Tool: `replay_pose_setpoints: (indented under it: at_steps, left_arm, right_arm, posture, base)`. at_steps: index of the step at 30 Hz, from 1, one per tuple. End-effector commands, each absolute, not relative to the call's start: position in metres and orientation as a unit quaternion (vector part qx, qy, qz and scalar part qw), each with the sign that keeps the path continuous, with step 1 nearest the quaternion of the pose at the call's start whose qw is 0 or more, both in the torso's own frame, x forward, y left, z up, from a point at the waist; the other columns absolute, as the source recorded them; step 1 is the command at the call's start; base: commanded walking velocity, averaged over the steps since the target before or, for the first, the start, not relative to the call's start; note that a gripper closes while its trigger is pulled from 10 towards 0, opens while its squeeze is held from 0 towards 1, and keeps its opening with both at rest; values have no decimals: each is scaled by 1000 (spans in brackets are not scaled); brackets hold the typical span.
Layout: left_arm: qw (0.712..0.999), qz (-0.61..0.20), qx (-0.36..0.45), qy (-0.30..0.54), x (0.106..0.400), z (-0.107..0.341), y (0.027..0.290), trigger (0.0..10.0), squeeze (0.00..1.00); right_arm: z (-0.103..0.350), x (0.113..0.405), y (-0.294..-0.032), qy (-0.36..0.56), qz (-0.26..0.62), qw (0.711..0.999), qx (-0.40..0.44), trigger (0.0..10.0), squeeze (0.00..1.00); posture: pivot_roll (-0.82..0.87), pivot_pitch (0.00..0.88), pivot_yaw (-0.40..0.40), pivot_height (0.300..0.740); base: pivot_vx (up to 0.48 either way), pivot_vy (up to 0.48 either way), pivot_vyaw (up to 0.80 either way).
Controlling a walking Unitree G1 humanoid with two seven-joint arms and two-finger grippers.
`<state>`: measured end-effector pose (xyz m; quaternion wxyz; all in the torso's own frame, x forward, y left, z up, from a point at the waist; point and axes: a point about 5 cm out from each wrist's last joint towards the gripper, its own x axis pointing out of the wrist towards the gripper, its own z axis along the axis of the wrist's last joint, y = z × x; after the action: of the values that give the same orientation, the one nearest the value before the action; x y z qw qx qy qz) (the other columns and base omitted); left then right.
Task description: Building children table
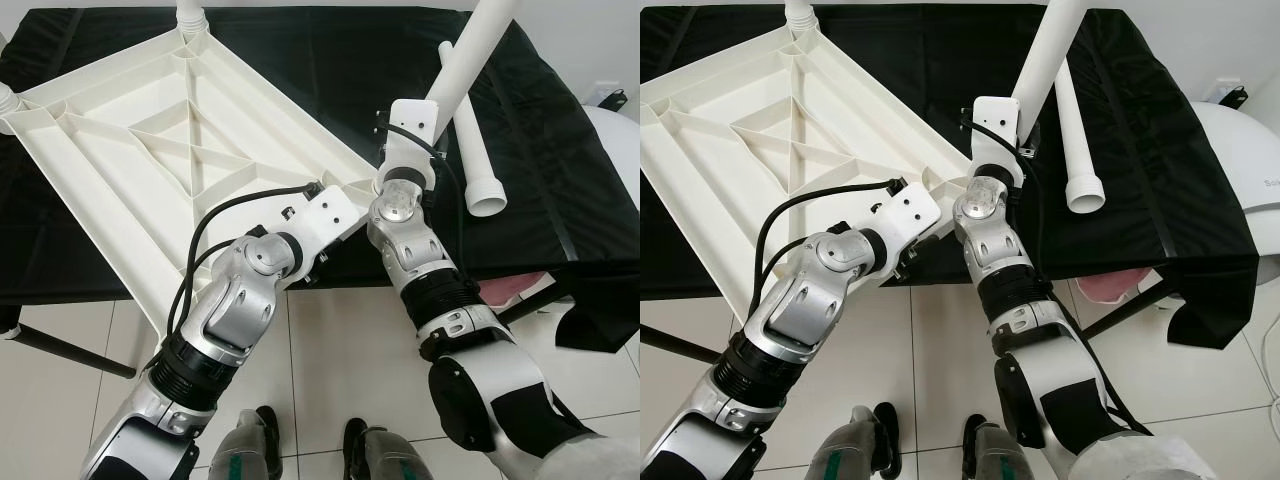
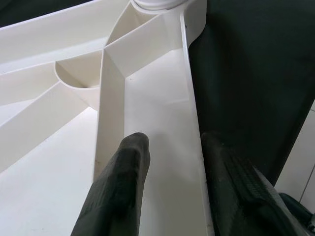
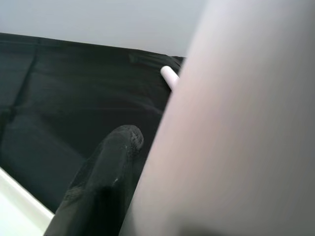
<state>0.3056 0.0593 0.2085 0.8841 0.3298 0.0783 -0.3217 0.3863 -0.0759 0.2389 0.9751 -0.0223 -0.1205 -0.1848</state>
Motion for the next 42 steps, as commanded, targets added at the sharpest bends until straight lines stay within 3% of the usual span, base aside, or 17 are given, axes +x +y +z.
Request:
replay_pose_setpoints:
  at_steps: [1,2,3,4,8,9,10,13,14,28,29,30,32,33,35,36,42]
  left_arm:
    - [898,-261,345,81,313,212,79,10000,0]
    - [898,-261,345,81,313,212,79,10000,0]
    - [898,-260,345,80,313,212,79,10000,0]
    - [898,-260,346,80,314,212,80,10000,0]
    - [898,-257,349,80,315,211,83,10000,0]
    - [897,-255,351,81,315,211,84,10000,0]
    - [897,-254,352,81,316,211,85,10000,0]
    - [897,-253,353,81,316,211,86,10000,0]
    - [897,-252,354,81,316,211,86,10000,0]
    - [897,-255,351,79,316,212,84,10000,0]
    - [897,-255,352,79,316,212,84,10000,0]
    - [897,-255,352,78,317,212,84,10000,0]
    - [897,-255,352,78,317,212,84,10000,0]
    - [897,-254,353,78,317,212,85,10000,0]
    - [897,-254,353,78,318,212,85,10000,0]
    - [897,-253,354,77,318,212,86,10000,0]
    - [896,-252,357,76,320,214,90,10000,0]
  right_arm:
    - [208,388,-100,-60,-227,971,-46,4471,0]
    - [208,388,-100,-60,-227,971,-46,4471,0]
    - [209,388,-100,-61,-227,971,-45,9216,0]
    - [210,388,-99,-62,-225,971,-44,10000,0]
    - [212,389,-99,-67,-220,972,-40,10000,0]
    - [214,389,-99,-71,-217,973,-40,9647,0]
    - [214,389,-99,-74,-215,973,-40,8471,0]
    - [215,389,-99,-74,-215,973,-40,8941,0]
    - [214,389,-100,-73,-216,973,-41,10000,0]
    - [216,390,-101,-81,-209,974,-39,10000,0]
    - [216,390,-102,-82,-209,974,-39,1098,0]
    - [216,390,-102,-83,-210,973,-41,0,0]
    - [217,390,-101,-86,-207,974,-40,0,0]
    - [218,390,-101,-88,-206,974,-39,7922,0]
    - [219,390,-101,-89,-205,974,-37,7922,0]
    - [219,390,-101,-89,-205,974,-33,10000,0]
    - [225,390,-100,-100,-197,975,-18,10000,0]
  posture:
    - [-69,209,-24,740]
    - [-69,209,-24,740]
    - [-69,209,-24,740]
    - [-70,208,-25,740]
    - [-70,208,-25,740]
    - [-70,208,-25,740]
    - [-70,208,-25,740]
    - [-70,208,-25,740]
    - [-69,203,-27,740]
    - [-72,206,-28,740]
    - [-72,206,-28,740]
    - [-70,209,-28,740]
    - [-70,209,-28,740]
    - [-69,209,-27,740]
    - [-69,209,-27,740]
    - [-69,209,-27,740]
    - [-65,208,-21,740]
  base:
    - [0,0,0]
    - [0,0,0]
    - [0,0,0]
    - [0,0,0]
    - [0,0,0]
    - [0,0,0]
    - [0,0,0]
    - [0,0,0]
    - [0,0,0]
    - [0,0,0]
    - [0,0,0]
    - [0,0,0]
    - [0,0,0]
    - [0,0,0]
    - [0,0,0]
    - [0,0,0]
    - [0,0,0]
